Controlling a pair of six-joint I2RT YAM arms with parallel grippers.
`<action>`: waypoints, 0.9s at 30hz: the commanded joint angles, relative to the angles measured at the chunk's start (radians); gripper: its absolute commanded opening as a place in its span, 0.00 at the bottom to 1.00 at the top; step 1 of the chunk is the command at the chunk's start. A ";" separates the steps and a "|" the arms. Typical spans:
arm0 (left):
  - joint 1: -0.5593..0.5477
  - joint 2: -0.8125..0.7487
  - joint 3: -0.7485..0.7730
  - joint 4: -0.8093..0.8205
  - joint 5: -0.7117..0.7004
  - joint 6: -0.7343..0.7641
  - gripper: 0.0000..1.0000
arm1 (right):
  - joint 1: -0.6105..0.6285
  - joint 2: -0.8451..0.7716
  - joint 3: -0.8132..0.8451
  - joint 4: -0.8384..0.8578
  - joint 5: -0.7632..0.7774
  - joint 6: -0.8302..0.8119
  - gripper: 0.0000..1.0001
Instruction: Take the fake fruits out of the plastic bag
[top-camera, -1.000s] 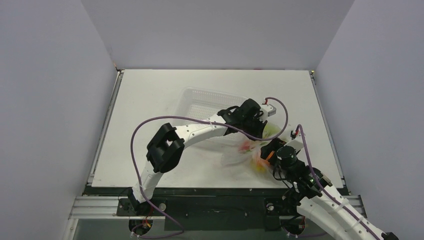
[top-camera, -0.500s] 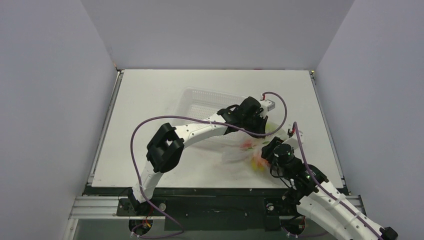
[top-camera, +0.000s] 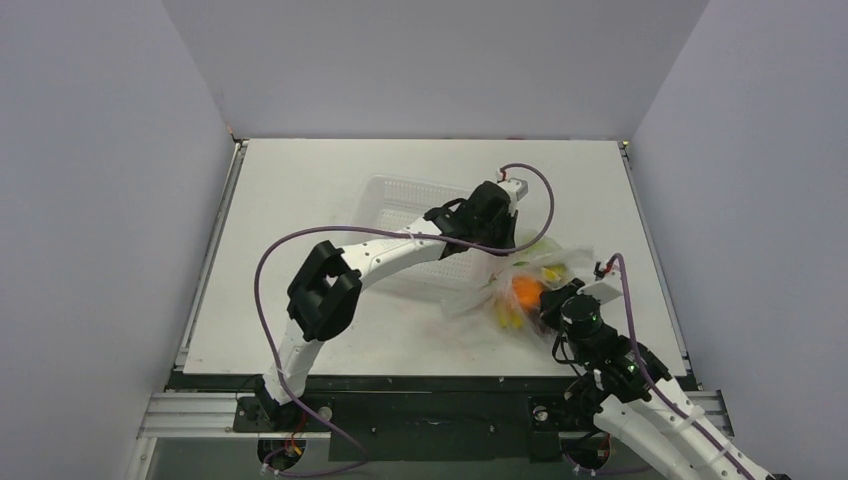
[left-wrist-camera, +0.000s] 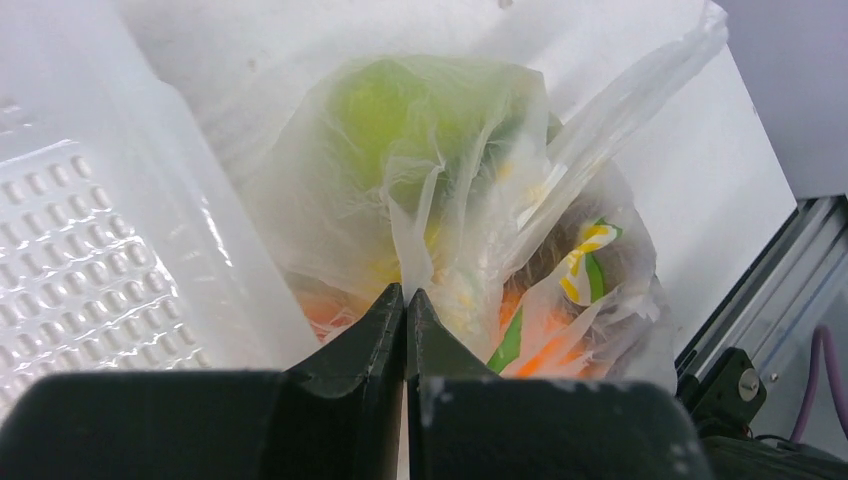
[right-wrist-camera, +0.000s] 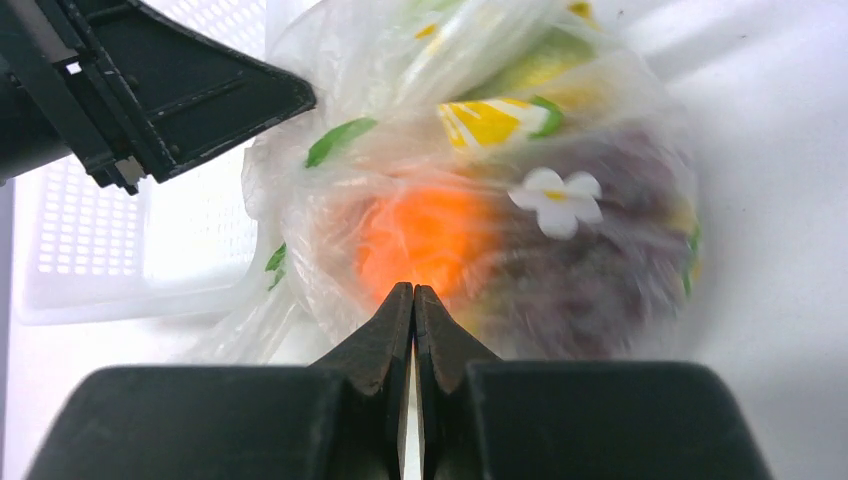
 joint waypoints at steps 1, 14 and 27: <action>0.049 -0.095 -0.005 0.072 -0.058 -0.028 0.00 | -0.004 -0.085 -0.005 -0.036 0.069 0.045 0.00; 0.062 -0.154 -0.066 0.205 0.206 -0.122 0.00 | -0.013 0.056 0.092 0.062 -0.126 -0.201 0.43; 0.043 -0.210 -0.182 0.303 0.285 -0.188 0.00 | -0.074 0.282 0.126 0.199 -0.228 -0.312 0.59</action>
